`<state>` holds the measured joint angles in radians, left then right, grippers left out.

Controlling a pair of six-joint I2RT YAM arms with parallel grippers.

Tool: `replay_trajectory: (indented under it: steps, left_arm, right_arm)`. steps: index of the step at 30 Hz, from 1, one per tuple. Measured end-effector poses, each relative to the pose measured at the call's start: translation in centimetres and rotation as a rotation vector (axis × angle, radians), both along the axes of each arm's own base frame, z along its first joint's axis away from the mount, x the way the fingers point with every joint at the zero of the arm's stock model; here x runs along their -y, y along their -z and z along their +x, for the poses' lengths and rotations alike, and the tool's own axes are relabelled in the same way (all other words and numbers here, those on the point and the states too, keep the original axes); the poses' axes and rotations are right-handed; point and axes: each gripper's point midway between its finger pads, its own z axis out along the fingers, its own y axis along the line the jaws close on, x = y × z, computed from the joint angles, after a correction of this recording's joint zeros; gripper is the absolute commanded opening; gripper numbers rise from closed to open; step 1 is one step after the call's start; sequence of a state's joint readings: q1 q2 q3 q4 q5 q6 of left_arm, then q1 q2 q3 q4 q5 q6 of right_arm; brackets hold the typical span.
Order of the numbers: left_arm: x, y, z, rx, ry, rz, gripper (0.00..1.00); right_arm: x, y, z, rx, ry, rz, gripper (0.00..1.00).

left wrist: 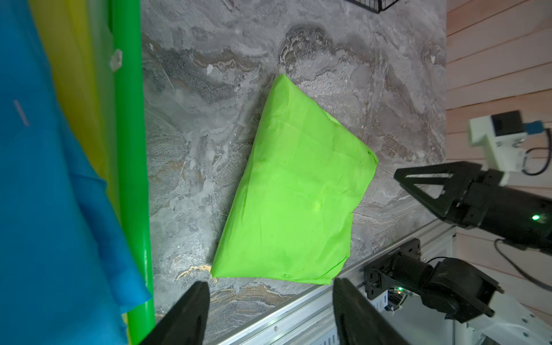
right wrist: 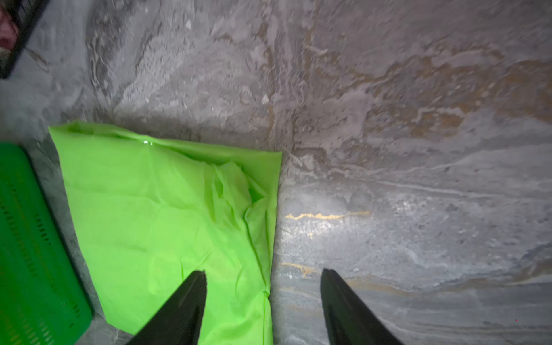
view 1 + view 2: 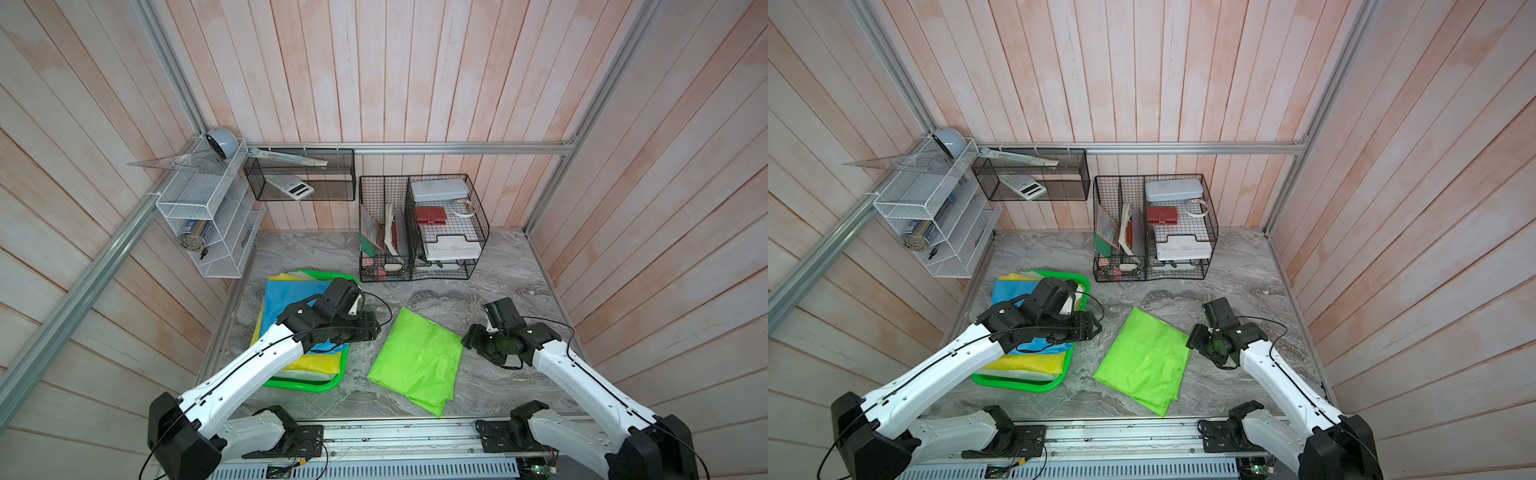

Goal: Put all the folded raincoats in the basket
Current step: Move the raincoat to the center of the board, then pick up the raincoat from the center of the board.

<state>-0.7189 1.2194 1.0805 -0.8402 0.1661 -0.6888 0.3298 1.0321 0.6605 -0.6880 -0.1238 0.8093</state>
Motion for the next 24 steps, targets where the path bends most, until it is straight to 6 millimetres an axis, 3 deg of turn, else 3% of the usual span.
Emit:
replay_trajectory:
  steps: [3,6,10,13,16,21,24]
  left_arm:
    - [1.5,1.4,-0.2,-0.003,0.021,0.021,0.7]
    - [2.0,3.9,-0.6,-0.025,0.022,0.054,0.71]
    - [0.8,7.8,-1.9,-0.084,-0.002,0.102,0.72]
    - [-0.1,9.8,-2.7,-0.124,-0.024,0.128,0.7]
    - [-0.3,10.6,-3.0,-0.134,-0.037,0.132,0.69]
    - [-0.1,11.1,-2.8,-0.137,-0.057,0.124,0.6]
    - [-0.1,11.9,-2.8,-0.15,-0.062,0.13,0.54]
  right_arm:
    - [1.1,0.7,1.2,0.002,0.035,0.043,0.74]
    - [0.5,1.8,1.9,-0.023,0.0,0.114,0.74]
    - [-1.9,2.8,2.0,-0.06,-0.138,0.21,0.58]
    - [-2.5,3.2,1.7,-0.084,-0.211,0.217,0.46]
    - [-2.4,2.9,1.6,-0.078,-0.241,0.195,0.44]
    - [-1.5,1.5,1.5,-0.06,-0.261,0.129,0.5]
    - [-1.8,-0.1,1.8,-0.018,-0.288,0.119,0.4]
